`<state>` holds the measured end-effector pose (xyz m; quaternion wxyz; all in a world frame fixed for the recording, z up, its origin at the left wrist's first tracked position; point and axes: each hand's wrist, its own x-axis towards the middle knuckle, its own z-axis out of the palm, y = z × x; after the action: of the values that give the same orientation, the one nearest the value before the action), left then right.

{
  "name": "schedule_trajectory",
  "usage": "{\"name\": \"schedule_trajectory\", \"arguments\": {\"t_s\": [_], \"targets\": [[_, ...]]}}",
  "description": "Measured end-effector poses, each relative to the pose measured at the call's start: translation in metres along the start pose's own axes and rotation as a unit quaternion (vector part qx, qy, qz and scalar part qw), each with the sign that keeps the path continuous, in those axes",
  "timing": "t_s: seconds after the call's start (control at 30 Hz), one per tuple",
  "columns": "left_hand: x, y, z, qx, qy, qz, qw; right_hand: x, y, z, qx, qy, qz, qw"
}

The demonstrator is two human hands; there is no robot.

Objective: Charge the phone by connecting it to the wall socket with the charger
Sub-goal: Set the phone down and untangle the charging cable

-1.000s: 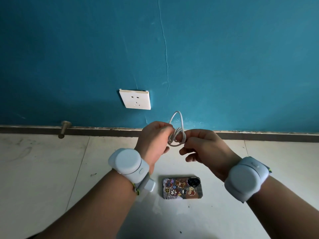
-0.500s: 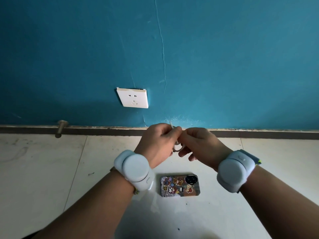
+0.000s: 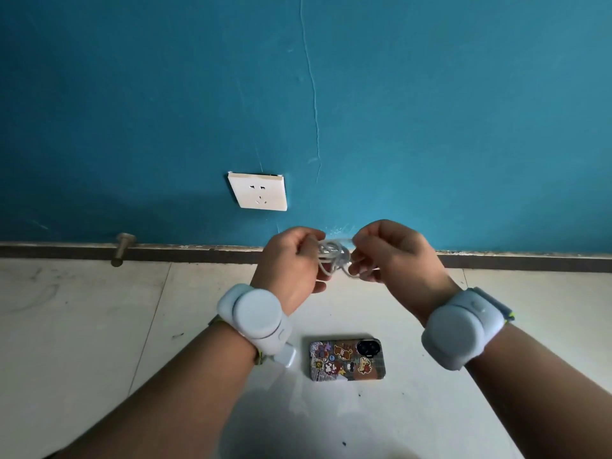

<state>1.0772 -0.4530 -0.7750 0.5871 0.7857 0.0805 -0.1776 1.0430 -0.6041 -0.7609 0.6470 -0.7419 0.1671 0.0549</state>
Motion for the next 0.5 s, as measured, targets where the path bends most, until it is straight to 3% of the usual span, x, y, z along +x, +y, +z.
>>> {"name": "schedule_trajectory", "arguments": {"t_s": [0.1,0.17,0.3,0.37,0.43,0.5], "targets": [[-0.005,-0.001,0.007,0.035,-0.040,0.009,0.999,-0.003,0.002,0.001,-0.185,-0.023,-0.079,0.979],[-0.007,0.001,0.008,0.036,-0.061,0.011,0.997,-0.002,0.002,0.001,-0.218,-0.037,-0.112,0.969],[-0.006,0.010,0.003,-0.001,-0.065,0.002,0.998,0.001,0.000,-0.005,-0.277,0.030,-0.182,0.943],[-0.004,0.012,0.000,-0.008,-0.051,-0.008,0.999,0.003,0.001,-0.005,-0.239,0.064,-0.186,0.951],[-0.004,0.013,-0.001,-0.021,-0.039,-0.018,0.999,0.005,0.000,-0.005,-0.091,0.077,-0.140,0.983],[-0.004,0.013,-0.001,-0.046,-0.030,-0.018,0.998,0.006,-0.004,-0.003,0.087,0.065,-0.083,0.991]]}}
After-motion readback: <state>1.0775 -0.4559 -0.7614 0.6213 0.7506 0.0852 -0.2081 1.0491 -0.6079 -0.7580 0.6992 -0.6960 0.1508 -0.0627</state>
